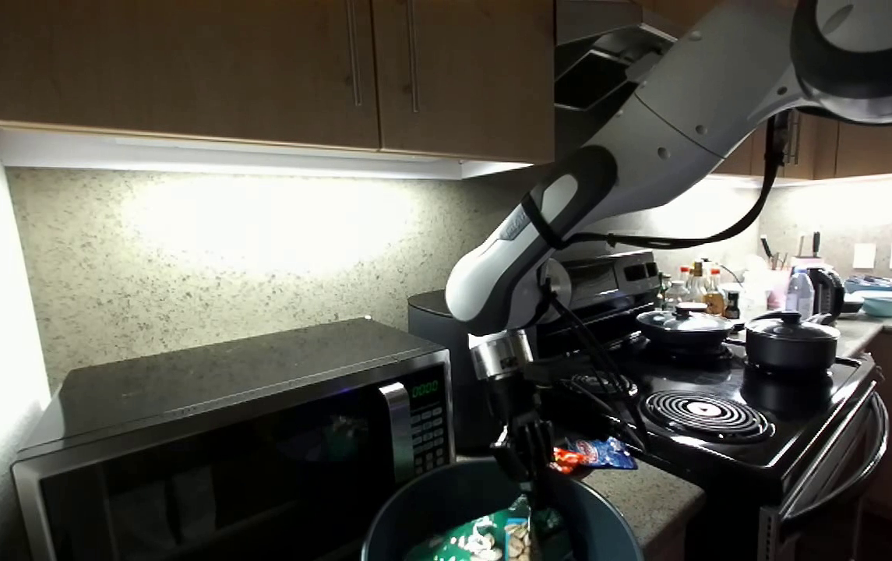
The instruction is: Put the packets in the bowl
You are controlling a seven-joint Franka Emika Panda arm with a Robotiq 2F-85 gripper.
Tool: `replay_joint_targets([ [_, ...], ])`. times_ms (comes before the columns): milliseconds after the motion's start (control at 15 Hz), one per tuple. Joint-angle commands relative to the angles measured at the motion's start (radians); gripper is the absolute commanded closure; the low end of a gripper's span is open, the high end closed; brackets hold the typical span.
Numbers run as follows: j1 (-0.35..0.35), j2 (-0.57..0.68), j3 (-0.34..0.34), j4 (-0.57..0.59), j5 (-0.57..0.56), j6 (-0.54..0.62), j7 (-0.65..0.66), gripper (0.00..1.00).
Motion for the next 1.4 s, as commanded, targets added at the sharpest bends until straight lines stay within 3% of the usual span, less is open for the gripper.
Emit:
replay_joint_targets([
  [0,0.002,0.008,0.004,0.019,-0.013,0.044,0.059,0.44],
  [400,-0.029,-0.067,-0.004,-0.055,0.008,0.175,0.058,0.05],
  [467,-0.037,-0.087,-0.006,-0.078,0.013,0.212,0.055,0.02],
  [1133,-0.114,-0.181,-0.022,-0.2,0.087,0.368,0.055,0.0],
  [1333,-0.141,-0.178,-0.043,-0.244,0.147,0.499,0.097,0.0],
])
